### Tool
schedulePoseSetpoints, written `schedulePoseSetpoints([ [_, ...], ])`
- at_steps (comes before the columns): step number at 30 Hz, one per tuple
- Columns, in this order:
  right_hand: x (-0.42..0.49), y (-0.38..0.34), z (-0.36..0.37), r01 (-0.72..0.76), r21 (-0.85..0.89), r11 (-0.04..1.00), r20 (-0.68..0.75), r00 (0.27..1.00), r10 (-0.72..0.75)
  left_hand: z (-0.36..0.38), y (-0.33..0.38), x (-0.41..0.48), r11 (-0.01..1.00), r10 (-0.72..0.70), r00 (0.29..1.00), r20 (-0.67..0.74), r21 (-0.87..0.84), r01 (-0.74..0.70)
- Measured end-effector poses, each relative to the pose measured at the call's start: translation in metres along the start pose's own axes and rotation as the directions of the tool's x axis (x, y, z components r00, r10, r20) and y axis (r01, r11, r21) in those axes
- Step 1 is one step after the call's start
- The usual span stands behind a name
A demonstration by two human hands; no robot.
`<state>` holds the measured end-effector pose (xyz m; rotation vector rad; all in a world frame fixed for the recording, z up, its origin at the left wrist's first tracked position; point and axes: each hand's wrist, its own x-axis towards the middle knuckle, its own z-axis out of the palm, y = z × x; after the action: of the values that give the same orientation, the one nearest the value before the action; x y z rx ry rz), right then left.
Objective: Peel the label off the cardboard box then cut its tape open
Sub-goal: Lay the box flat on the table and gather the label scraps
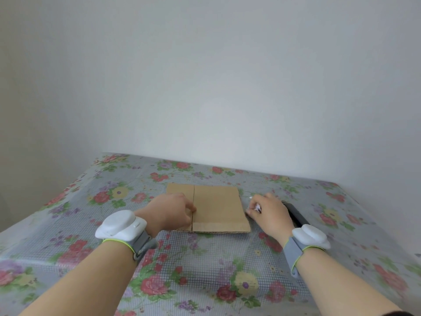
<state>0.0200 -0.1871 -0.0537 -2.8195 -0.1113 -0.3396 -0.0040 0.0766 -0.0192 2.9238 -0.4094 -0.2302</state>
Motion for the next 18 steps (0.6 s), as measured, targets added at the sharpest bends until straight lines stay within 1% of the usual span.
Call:
schedulePoseSetpoints([
  [3, 0.002, 0.0, 0.006, -0.073, 0.0, 0.997, -0.069, 0.995, 0.072, 0.0, 0.001, -0.001, 1.0, -0.003, 1.0, 0.0, -0.001, 0.003],
  [6, 0.008, 0.001, 0.003, -0.146, -0.009, 0.989, -0.079, 0.986, 0.145, 0.0, 0.001, -0.001, 1.0, -0.001, 1.0, -0.006, -0.012, 0.001],
  [8, 0.012, 0.007, 0.003, -0.228, 0.064, 0.971, -0.096, 0.968, 0.234, 0.0, 0.0, -0.001, 1.0, -0.001, 1.0, -0.006, -0.016, 0.001],
  [10, 0.017, 0.014, 0.003, -0.311, 0.202, 0.929, -0.127, 0.932, 0.34, 0.001, 0.0, -0.001, 1.0, -0.003, 1.0, -0.003, -0.017, 0.002],
  [12, 0.021, 0.017, 0.003, -0.336, 0.318, 0.887, -0.133, 0.91, 0.392, 0.001, 0.0, 0.0, 1.0, -0.002, 1.0, -0.003, -0.016, 0.002],
  [13, 0.021, 0.015, 0.003, -0.324, 0.339, 0.883, -0.11, 0.919, 0.379, 0.001, 0.0, 0.0, 1.0, -0.001, 1.0, -0.002, -0.016, 0.001],
  [15, 0.02, 0.008, 0.002, -0.263, 0.307, 0.914, -0.018, 0.959, 0.282, 0.0, 0.0, 0.0, 1.0, 0.001, 1.0, 0.0, -0.017, -0.001],
  [17, 0.019, 0.002, 0.003, -0.197, 0.192, 0.961, 0.05, 0.98, 0.191, 0.0, 0.001, 0.0, 1.0, 0.002, 1.0, -0.003, -0.016, -0.002],
  [18, 0.019, 0.001, 0.004, -0.191, 0.152, 0.97, 0.052, 0.981, 0.185, 0.0, 0.001, 0.0, 1.0, 0.001, 1.0, -0.004, -0.018, -0.001],
])
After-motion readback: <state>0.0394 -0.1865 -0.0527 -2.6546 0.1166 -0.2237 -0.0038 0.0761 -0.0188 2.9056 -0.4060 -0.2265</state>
